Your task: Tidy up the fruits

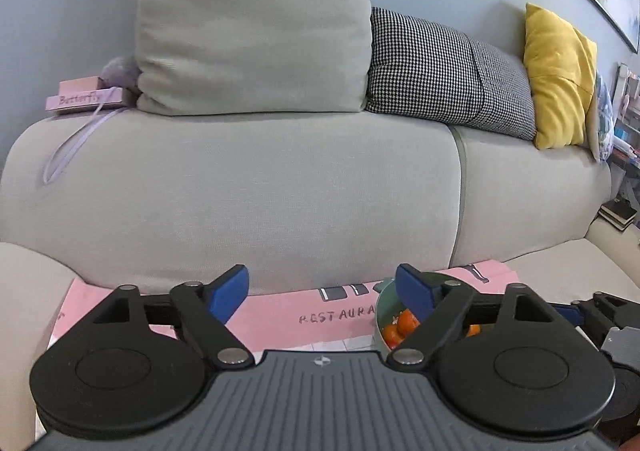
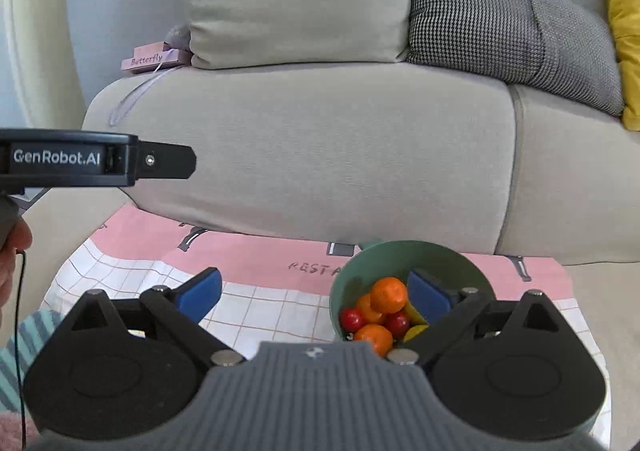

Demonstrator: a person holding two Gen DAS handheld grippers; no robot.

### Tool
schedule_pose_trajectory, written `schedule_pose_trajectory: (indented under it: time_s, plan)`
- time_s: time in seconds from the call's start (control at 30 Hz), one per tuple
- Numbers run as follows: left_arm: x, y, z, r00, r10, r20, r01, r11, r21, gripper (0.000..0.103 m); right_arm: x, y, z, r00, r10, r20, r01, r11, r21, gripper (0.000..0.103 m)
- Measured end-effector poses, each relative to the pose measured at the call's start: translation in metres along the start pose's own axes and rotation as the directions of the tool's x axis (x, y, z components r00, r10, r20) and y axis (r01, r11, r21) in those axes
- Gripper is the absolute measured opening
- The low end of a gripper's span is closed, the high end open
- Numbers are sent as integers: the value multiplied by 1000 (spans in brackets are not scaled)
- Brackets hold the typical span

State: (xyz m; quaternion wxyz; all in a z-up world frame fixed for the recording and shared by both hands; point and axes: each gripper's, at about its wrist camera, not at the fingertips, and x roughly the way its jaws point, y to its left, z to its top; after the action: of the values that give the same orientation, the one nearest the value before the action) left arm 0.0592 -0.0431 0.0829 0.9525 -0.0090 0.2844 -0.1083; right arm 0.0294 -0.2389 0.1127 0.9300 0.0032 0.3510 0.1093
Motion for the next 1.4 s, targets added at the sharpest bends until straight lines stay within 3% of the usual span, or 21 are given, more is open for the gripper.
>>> schedule_pose_trajectory:
  time_s: [0.23,0.37,0.53,0.7,1.4]
  plan:
    - [-21,-6,-24,999,31,11,-32,998,59,97,-23,9,-21,999,-38,25,37,998,49,96]
    - [-31,-16,-41,996,84,19,-86,989,119,97,-32,15,-33,995,-84,45,82,996,35,97]
    - [-38,-14,-62,998,59,-24,-56,994,96,97,-42,27,-52,987,-134,87,132,991,30,99]
    - [-38,-18,-82,993,93,-72,-81,985,152,97,-44,37,-73,975,-193,111,193,981,16,99]
    - [-27,9,-120,970,156,-187,-146,987,66,97,-33,46,-104,974,-228,9,228,974,16,99]
